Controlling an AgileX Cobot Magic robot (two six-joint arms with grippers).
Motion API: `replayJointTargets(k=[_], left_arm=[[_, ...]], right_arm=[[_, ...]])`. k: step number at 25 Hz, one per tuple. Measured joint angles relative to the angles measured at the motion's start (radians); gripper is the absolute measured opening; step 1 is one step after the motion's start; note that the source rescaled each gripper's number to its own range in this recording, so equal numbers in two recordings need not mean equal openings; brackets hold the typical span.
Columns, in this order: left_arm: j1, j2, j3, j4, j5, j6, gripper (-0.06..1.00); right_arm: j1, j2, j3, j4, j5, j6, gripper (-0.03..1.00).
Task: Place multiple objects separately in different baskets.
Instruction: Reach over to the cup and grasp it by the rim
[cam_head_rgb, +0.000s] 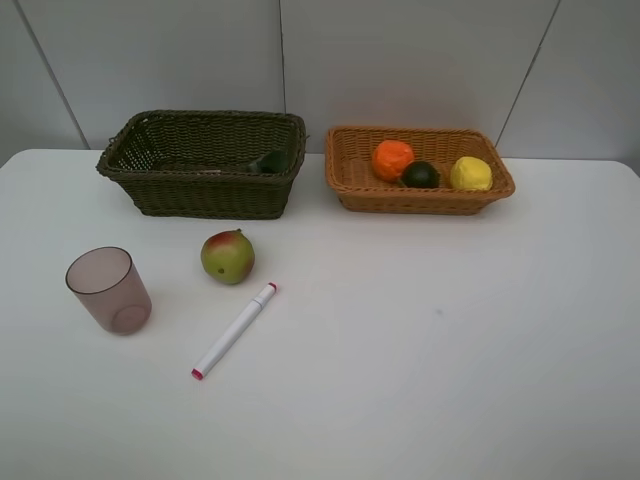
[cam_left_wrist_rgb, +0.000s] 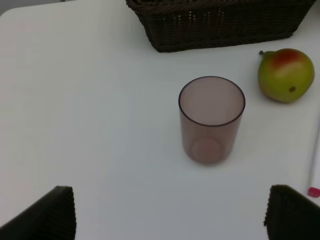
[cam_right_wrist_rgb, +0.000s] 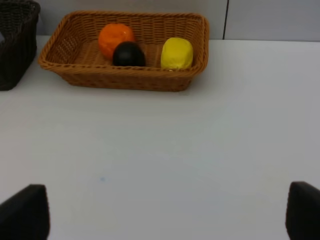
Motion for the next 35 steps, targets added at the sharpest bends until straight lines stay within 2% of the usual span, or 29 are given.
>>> replayJointTargets(k=[9, 13, 25, 31, 35], left_arm=[[0.000, 0.003, -0.007, -0.040, 0.000, 0.000, 1.00], [0.000, 0.088, -0.059, -0.060, -0.001, 0.000, 1.00], [0.000, 0.587, -0.280, -0.071, -0.015, 0.000, 1.00], [0.000, 0.818, -0.339, -0.071, -0.028, 0.000, 1.00], [0.000, 0.965, -0.345, -0.071, -0.086, 0.000, 1.00]], right_arm=[[0.000, 0.000, 0.000, 0.000, 0.000, 0.000, 1.00], [0.000, 0.000, 0.000, 0.000, 0.000, 0.000, 1.00], [0.000, 0.000, 0.000, 0.001, 0.000, 0.000, 1.00], [0.000, 0.000, 0.000, 0.001, 0.000, 0.000, 1.00], [0.000, 0.000, 0.000, 0.001, 0.000, 0.000, 1.00]])
